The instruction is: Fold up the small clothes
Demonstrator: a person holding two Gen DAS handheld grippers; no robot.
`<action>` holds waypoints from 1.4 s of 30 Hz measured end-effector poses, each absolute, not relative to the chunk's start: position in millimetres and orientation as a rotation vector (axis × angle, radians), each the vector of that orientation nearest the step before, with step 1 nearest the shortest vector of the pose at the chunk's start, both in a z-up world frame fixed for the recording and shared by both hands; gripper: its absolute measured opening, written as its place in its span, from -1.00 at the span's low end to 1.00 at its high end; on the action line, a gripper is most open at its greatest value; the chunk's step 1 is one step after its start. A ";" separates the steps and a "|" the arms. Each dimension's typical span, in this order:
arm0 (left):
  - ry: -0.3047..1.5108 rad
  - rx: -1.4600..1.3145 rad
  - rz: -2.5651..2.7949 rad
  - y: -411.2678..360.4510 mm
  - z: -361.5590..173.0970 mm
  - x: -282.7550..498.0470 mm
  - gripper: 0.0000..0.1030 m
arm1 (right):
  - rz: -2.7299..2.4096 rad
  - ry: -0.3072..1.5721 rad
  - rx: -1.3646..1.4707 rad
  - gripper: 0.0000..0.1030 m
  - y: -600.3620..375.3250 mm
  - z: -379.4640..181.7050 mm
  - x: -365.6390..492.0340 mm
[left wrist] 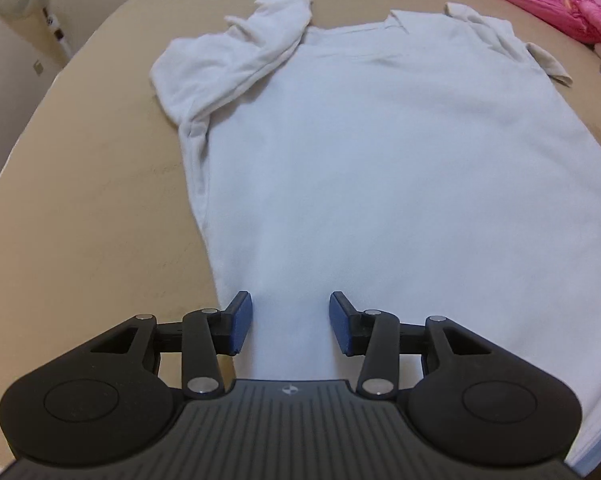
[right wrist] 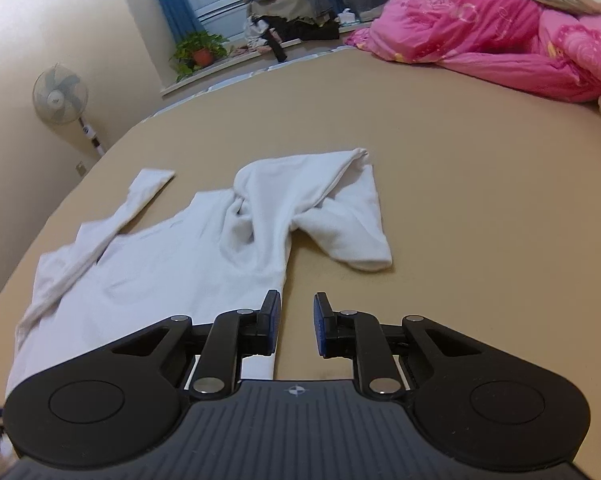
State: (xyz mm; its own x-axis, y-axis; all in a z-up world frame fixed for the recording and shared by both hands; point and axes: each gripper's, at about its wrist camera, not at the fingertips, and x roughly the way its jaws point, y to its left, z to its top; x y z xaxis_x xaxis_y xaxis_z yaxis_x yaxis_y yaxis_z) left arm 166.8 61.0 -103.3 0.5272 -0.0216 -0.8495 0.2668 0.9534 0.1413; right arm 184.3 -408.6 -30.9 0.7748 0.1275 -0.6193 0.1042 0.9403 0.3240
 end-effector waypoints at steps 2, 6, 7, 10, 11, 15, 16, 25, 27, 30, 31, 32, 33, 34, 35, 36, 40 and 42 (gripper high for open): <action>0.987 0.251 -0.178 62.3 -102.0 166.7 -0.07 | 0.010 0.671 0.395 -0.64 -415.5 -29.6 193.4; 0.933 0.216 -0.175 65.6 -93.5 165.5 -0.06 | -0.006 0.622 0.438 -0.64 -430.3 -28.6 220.9; 0.939 0.217 -0.176 65.5 -93.1 165.0 -0.06 | -0.017 0.611 0.451 -0.63 -435.1 -30.2 230.7; 0.971 0.240 -0.187 62.7 -101.5 170.7 -0.04 | -0.056 0.627 0.536 -0.58 -454.5 -42.1 274.3; 0.966 0.253 -0.191 61.2 -103.8 171.4 -0.04 | -0.058 0.644 0.575 -0.58 -461.4 -47.4 291.6; 0.950 0.274 -0.206 59.0 -111.1 172.3 -0.01 | -0.085 0.697 0.740 -0.37 -482.1 -71.6 359.0; 0.946 0.279 -0.211 58.5 -112.8 174.4 -0.01 | -0.090 0.705 0.770 -0.36 -483.7 -77.0 370.7; 0.939 0.279 -0.243 62.6 -114.2 176.5 0.01 | -0.212 0.753 0.925 -0.48 -490.6 -115.8 441.8; 0.937 0.278 -0.249 63.7 -114.2 176.6 0.02 | -0.181 0.732 0.933 -0.94 -491.6 -106.6 444.5; 0.935 0.275 -0.256 65.4 -113.5 176.2 0.02 | -0.186 0.585 0.838 -0.94 -492.9 -58.3 424.5; 0.935 0.274 -0.257 65.6 -113.1 175.4 0.02 | -0.195 0.526 0.788 -0.94 -491.2 -40.2 411.3; 0.935 0.273 -0.259 66.0 -112.9 175.1 0.02 | -0.226 0.457 0.740 -0.95 -489.4 -21.2 393.4; 0.934 0.272 -0.260 66.3 -112.6 174.7 0.02 | -0.281 0.380 0.693 -0.95 -486.4 -3.5 369.1; 0.934 0.273 -0.260 66.3 -112.5 174.6 0.02 | -0.325 0.317 0.652 -0.95 -481.8 7.9 346.3; 0.935 0.273 -0.260 66.4 -112.2 174.9 0.02 | -0.360 0.266 0.607 -0.95 -475.3 14.7 323.1; 0.936 0.273 -0.259 66.2 -112.2 174.8 0.02 | -0.394 0.236 0.561 -0.94 -467.6 15.9 300.6; 0.938 0.277 -0.253 64.3 -111.9 176.2 0.02 | -0.381 0.331 0.517 -0.85 -452.2 -28.6 259.3; 0.937 0.280 -0.249 63.1 -112.0 176.5 0.03 | -0.390 0.466 0.619 -0.81 -467.6 -65.8 258.8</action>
